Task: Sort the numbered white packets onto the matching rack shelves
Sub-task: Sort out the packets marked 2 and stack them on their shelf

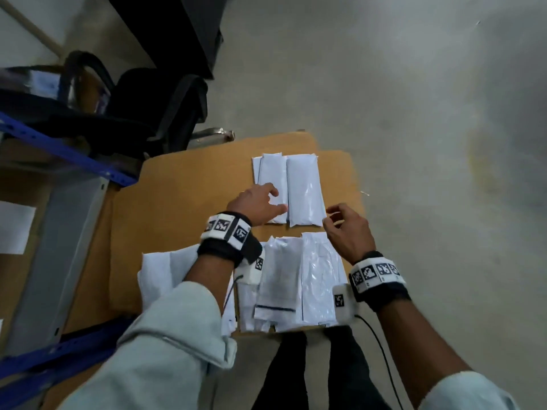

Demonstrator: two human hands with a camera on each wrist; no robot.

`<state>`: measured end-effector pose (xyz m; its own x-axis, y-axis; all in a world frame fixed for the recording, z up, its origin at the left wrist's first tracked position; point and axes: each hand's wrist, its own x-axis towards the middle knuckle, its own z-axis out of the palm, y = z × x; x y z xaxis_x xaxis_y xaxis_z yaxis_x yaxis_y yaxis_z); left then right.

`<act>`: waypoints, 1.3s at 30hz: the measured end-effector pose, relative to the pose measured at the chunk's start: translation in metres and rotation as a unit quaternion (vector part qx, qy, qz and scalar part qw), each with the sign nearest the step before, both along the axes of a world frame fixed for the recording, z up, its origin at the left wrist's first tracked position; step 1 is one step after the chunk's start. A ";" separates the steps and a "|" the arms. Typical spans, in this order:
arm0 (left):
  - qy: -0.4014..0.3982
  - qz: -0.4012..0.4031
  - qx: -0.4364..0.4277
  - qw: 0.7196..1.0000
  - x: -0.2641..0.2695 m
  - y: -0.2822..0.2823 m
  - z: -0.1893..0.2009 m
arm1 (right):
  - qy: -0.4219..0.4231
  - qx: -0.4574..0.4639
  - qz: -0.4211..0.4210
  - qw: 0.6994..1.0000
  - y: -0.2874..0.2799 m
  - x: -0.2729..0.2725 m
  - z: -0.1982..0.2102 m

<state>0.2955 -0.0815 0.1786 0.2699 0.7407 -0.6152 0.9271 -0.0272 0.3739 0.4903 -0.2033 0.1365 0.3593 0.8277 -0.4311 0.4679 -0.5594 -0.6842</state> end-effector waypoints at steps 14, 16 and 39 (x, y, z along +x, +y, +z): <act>0.083 0.202 0.032 0.975 0.002 0.029 -0.218 | -0.075 -0.075 0.141 0.984 0.108 0.025 -0.181; 0.084 0.209 0.042 0.973 0.006 0.029 -0.228 | -0.071 -0.076 0.125 0.987 0.113 0.022 -0.188; 0.106 0.298 0.158 0.935 0.025 0.024 -0.257 | -0.136 -0.077 0.164 0.974 0.106 0.027 -0.218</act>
